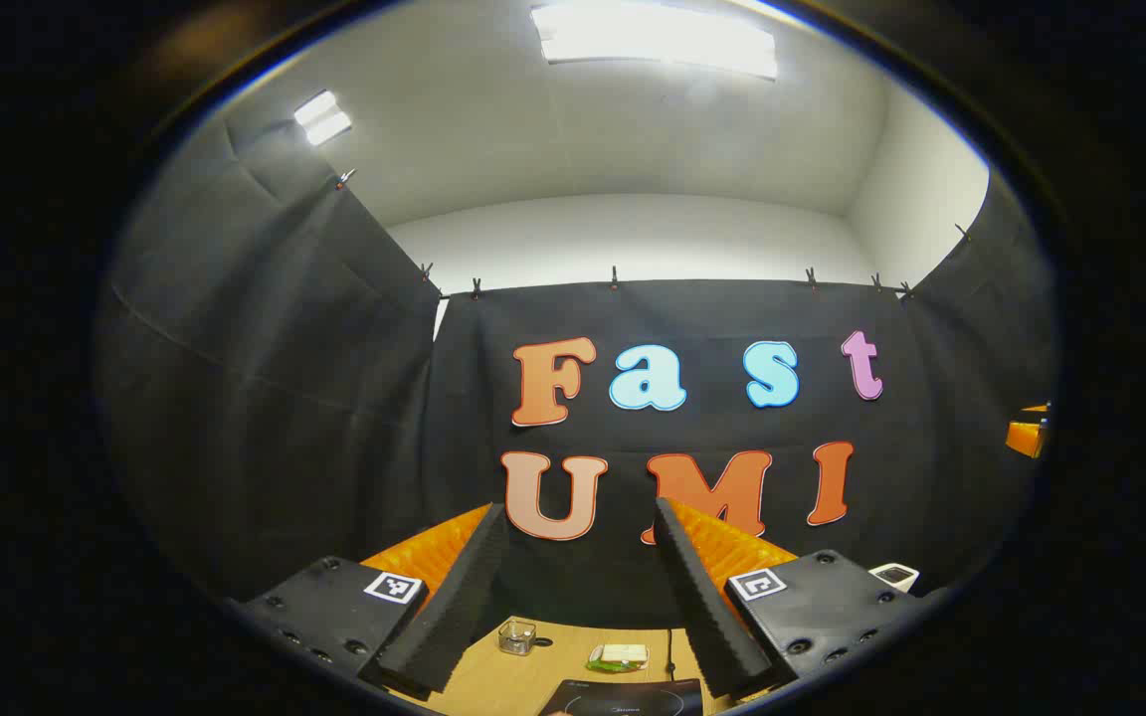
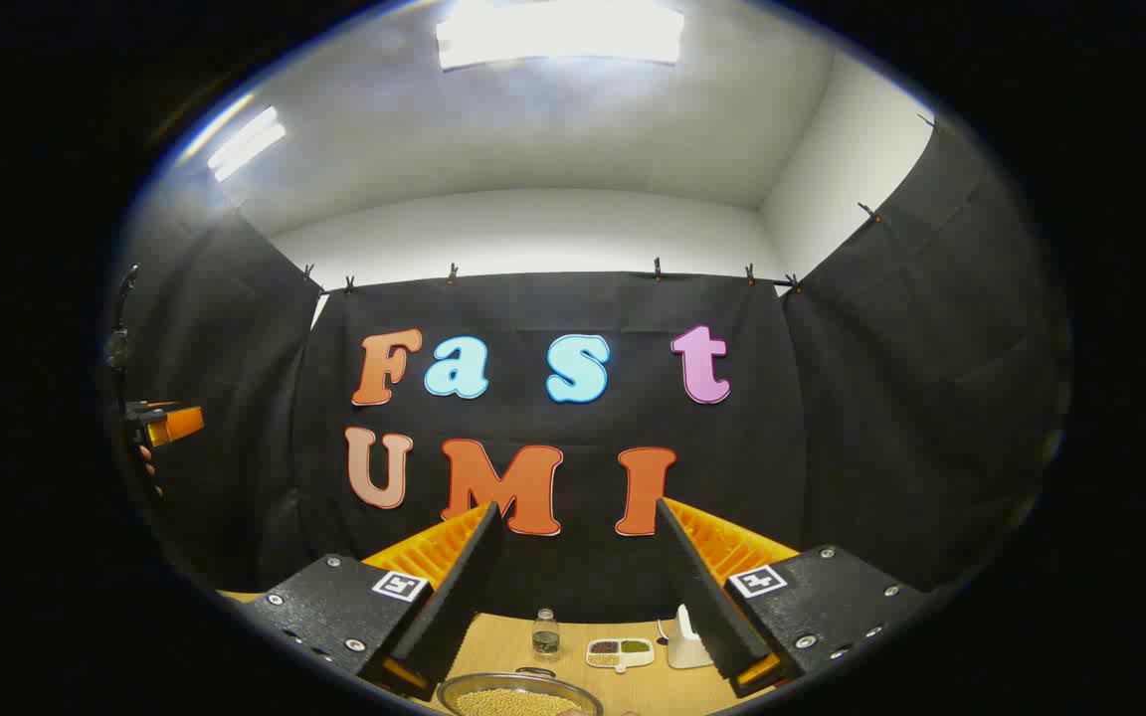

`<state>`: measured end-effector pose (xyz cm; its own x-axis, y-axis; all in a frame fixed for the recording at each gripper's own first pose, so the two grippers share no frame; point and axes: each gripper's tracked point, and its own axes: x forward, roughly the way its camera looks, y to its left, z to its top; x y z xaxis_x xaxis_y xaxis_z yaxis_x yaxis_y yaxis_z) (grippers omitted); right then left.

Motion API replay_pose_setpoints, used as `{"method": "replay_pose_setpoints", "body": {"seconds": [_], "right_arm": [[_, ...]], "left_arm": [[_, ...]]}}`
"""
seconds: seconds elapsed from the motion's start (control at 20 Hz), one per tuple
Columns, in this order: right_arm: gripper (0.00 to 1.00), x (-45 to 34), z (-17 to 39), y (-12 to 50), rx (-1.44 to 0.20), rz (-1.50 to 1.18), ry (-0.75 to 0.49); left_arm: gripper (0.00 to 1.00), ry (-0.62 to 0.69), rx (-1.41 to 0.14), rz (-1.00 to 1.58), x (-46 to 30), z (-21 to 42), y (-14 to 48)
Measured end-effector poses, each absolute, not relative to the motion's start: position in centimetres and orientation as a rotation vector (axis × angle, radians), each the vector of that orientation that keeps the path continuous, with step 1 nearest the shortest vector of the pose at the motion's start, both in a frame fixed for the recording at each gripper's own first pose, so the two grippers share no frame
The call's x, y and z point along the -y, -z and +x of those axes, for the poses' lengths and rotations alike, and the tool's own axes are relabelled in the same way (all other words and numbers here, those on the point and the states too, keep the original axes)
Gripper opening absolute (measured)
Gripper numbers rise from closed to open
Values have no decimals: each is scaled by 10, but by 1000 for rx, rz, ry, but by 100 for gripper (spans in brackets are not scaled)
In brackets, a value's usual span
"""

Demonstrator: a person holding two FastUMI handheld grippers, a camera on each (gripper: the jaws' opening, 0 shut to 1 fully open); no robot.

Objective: First push the handle of the pot to place it horizontally, then grasp the pot with both hands and set it on the induction cooktop.

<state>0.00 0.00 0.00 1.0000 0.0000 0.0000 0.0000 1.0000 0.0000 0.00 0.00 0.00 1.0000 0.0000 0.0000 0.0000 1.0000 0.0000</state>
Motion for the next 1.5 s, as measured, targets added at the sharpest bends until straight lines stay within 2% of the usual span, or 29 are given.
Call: {"method": "replay_pose_setpoints", "body": {"seconds": [0.05, 0.2, 0.55, 0.8, 1.15, 1.5], "right_arm": [[95, -3, -1, -2, 3, 3, -7], [94, -7, -6, -5, 12, 7, -21], [95, -21, -7, -5, -1, 5, -55], [95, -24, -7, -6, -7, 5, -62], [94, -30, -7, -2, -21, 13, -78], [94, -45, 0, 33, -134, 40, -119]], "left_arm": [[94, 6, 8, -3, 1, -1, -2], [98, 10, 13, 1, 1, -4, 0], [94, -3, 14, 45, -2, -10, 2], [98, -11, 48, 36, -5, -13, -8], [98, -9, 96, 18, -8, -17, -17], [97, -21, 74, 21, -12, -16, -6]]}}
